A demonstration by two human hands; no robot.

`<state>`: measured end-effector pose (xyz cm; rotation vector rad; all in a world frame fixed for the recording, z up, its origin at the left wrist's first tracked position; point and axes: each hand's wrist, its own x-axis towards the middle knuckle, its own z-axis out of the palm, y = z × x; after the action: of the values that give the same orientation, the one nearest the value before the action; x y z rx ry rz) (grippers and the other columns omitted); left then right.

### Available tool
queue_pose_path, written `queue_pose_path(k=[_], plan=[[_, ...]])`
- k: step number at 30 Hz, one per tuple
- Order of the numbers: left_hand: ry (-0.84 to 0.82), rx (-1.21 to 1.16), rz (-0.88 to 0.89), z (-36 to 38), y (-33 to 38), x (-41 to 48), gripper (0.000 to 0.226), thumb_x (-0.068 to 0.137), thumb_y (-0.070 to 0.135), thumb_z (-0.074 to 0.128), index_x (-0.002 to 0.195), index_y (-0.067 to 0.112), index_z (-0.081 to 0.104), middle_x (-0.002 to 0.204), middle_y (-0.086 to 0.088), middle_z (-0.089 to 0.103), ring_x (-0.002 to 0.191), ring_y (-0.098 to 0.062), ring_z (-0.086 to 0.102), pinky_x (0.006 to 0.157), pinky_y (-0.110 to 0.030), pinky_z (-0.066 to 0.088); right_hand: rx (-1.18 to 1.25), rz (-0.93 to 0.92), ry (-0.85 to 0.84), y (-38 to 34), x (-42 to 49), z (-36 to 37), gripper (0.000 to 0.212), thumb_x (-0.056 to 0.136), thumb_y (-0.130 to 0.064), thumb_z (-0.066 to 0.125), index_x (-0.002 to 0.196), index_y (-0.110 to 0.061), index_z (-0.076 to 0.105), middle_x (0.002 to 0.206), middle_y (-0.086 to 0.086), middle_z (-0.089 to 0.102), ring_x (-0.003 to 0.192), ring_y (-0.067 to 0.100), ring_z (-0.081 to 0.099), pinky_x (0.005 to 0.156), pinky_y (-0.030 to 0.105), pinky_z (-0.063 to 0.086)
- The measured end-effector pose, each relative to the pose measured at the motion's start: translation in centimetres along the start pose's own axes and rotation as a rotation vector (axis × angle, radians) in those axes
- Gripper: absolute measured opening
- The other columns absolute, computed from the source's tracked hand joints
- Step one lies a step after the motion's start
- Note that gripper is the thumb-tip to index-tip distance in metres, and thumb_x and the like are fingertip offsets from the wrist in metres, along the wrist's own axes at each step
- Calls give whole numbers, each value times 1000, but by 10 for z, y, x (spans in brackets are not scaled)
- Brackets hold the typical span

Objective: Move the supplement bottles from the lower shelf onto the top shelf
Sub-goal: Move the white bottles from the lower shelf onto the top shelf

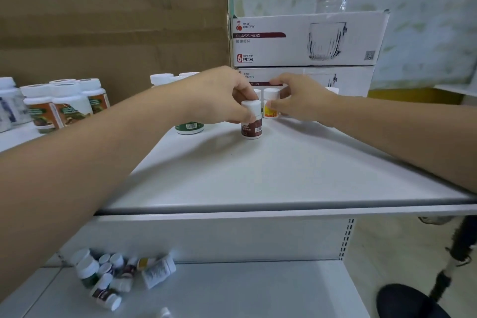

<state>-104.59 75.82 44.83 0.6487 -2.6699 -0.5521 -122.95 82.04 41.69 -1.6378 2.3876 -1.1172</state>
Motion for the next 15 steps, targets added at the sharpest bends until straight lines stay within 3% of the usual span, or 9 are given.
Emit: queue_pose_path(k=[3,7,10,13,15], plan=[[-10,41,-1,-3,3,-2,22,82,21,73,105,23,71,91,10,74,79,-5,69,71,-17,53,-71,15,-45,-5,-16,-13,60,89,-35,64,141,-19,39,124,-2,57,98,17,53,93,34,47],[-69,93,8,-7,15,1,19,83,26,73,101,26,70,86,14,73,68,4,68,68,-17,49,-252,-35,-117,2,-58,-43,19,90,-28,61,109,-26,60,110,-6,62,98,15,58,80,24,41],[-84,152,56,-1,31,8,20,82,32,72,102,28,68,88,13,73,70,2,69,72,-22,54,-358,-1,-124,23,-87,-63,19,91,-30,57,110,-28,63,108,-9,62,101,13,58,86,23,41],[-99,196,106,8,52,21,21,83,34,71,103,30,67,90,12,71,78,-6,68,79,-29,56,-456,64,-130,45,-108,-83,26,94,-35,51,117,-30,62,119,-8,61,108,12,55,95,26,41],[-87,211,152,14,68,32,25,84,34,72,108,30,67,94,13,69,80,-3,62,75,-22,50,-473,93,-144,54,-119,-95,31,96,-37,47,124,-32,59,131,-6,57,120,13,51,103,27,36]])
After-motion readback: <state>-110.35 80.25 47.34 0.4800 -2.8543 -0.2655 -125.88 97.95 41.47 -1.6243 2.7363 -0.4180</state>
